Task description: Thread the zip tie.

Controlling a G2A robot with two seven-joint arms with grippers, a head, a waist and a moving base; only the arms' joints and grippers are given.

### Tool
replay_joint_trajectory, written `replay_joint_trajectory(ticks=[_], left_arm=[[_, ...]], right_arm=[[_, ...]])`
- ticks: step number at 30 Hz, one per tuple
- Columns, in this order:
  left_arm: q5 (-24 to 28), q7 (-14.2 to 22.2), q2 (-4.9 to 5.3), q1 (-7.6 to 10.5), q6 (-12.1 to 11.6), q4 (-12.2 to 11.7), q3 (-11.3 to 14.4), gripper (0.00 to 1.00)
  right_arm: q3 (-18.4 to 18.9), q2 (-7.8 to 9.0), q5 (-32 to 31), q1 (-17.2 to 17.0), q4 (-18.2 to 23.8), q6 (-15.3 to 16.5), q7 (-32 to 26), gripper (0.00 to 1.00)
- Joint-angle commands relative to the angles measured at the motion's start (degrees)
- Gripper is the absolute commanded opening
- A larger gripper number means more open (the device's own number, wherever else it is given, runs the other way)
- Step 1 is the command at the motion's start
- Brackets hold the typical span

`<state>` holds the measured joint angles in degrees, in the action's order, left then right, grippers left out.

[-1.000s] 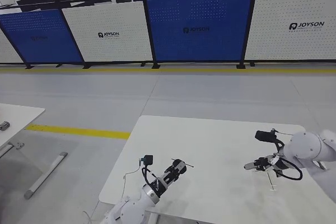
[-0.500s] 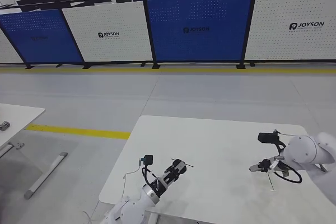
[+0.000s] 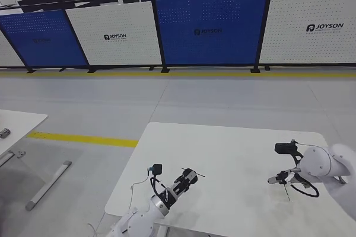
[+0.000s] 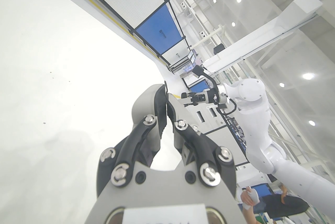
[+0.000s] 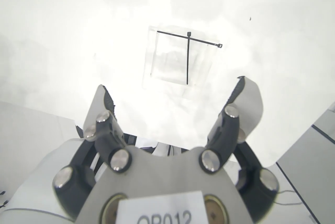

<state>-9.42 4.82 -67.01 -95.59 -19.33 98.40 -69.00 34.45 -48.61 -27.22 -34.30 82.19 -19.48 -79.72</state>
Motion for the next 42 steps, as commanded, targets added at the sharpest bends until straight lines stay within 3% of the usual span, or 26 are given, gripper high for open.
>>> replay_joint_trajectory(ticks=[1,3,6,7,22,32,42], left_arm=[[0.0,0.0,0.0,0.0,0.0,0.0,0.0,0.0],[0.0,0.0,0.0,0.0,0.0,0.0,0.0,0.0],[0.0,0.0,0.0,0.0,0.0,0.0,0.0,0.0],[0.0,0.0,0.0,0.0,0.0,0.0,0.0,0.0],[0.0,0.0,0.0,0.0,0.0,0.0,0.0,0.0],[0.0,0.0,0.0,0.0,0.0,0.0,0.0,0.0],[0.0,0.0,0.0,0.0,0.0,0.0,0.0,0.0]], right_arm=[[-0.5,-0.38,-0.5,0.4,-0.7,0.0,0.1,1.0],[-1.0,-0.73,-0.4,0.7,-1.1,0.0,0.1,0.98],[-1.7,-1.04,-0.1,1.4,-1.6,0.0,0.1,0.53],[-2.0,-1.07,-0.1,1.5,-1.6,0.0,0.1,0.47],[-6.2,-0.28,1.5,3.4,-4.1,0.0,0.1,0.34],[-12.7,-2.53,5.7,8.2,-9.7,0.0,0.1,0.24],[-18.3,-5.08,8.6,11.9,-15.1,0.0,0.1,0.24]])
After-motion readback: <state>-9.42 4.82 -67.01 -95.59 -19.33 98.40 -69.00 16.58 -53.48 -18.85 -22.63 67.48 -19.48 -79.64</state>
